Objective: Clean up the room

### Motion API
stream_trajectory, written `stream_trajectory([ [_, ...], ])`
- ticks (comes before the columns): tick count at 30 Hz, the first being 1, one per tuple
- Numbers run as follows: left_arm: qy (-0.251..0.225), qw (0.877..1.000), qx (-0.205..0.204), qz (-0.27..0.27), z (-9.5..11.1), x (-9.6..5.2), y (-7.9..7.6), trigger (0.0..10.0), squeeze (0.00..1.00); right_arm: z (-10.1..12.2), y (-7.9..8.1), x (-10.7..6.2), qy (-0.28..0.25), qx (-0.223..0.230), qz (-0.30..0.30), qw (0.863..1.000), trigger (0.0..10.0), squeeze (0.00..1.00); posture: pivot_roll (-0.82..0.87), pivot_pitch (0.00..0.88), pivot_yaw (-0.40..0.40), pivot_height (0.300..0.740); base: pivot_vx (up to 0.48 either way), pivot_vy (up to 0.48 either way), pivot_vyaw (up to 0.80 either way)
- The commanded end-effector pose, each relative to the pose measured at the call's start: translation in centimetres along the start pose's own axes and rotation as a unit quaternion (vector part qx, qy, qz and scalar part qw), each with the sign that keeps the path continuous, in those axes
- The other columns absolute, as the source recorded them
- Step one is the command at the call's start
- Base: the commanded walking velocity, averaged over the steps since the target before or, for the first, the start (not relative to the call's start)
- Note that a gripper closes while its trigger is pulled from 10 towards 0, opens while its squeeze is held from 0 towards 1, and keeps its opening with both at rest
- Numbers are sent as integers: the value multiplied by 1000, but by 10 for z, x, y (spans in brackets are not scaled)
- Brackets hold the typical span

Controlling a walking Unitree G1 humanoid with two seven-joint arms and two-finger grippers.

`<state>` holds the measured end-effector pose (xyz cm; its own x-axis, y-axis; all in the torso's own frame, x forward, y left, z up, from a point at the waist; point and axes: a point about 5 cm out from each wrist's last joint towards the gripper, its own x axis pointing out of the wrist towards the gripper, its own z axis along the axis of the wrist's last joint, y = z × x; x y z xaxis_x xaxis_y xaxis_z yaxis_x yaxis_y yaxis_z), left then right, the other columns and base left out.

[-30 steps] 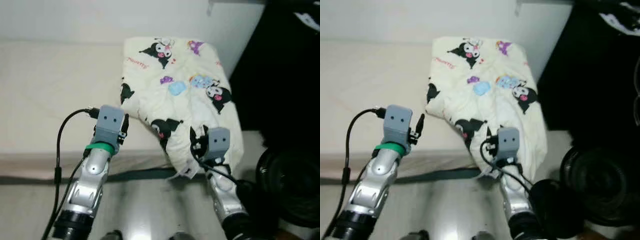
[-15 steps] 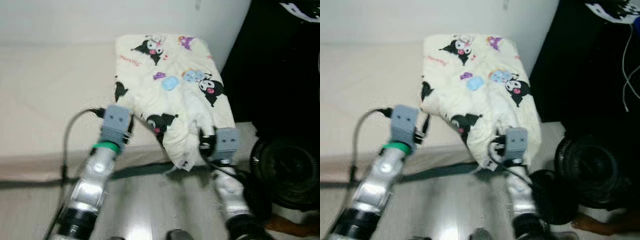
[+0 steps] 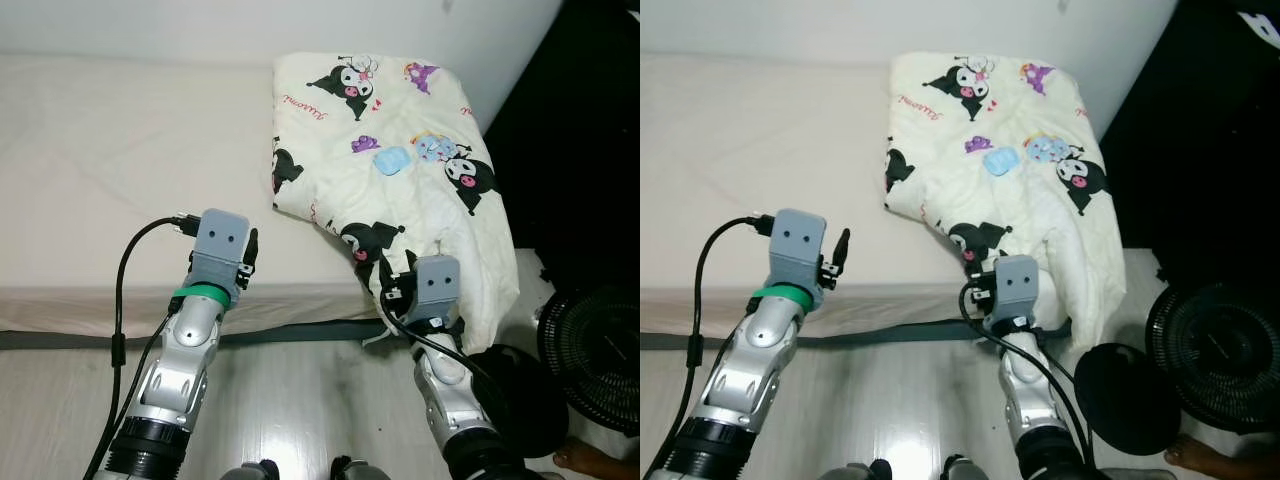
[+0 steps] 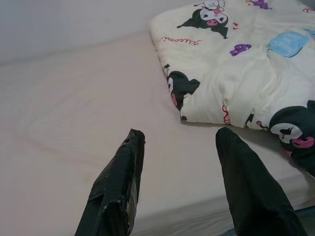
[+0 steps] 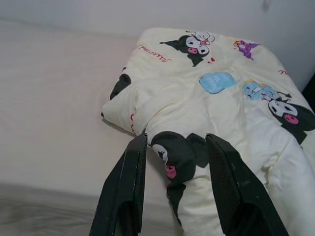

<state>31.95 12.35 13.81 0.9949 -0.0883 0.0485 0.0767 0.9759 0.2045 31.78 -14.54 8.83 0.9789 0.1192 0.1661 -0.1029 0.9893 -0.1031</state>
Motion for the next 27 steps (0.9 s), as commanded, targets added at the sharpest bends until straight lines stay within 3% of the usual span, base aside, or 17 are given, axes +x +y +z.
stream_trajectory([
  [1,-3,1000,1,-11,-1,-2,-5,10000,0,-4,-2,-4,8,-16,-2,1000,10000,0,-68,72,36,740,251,0,0],
  [27,-14,1000,-1,-7,3,0,-3,10000,0,-4,-4,-4,6,-13,-9,1000,10000,0,-68,68,35,740,434,0,0],
])
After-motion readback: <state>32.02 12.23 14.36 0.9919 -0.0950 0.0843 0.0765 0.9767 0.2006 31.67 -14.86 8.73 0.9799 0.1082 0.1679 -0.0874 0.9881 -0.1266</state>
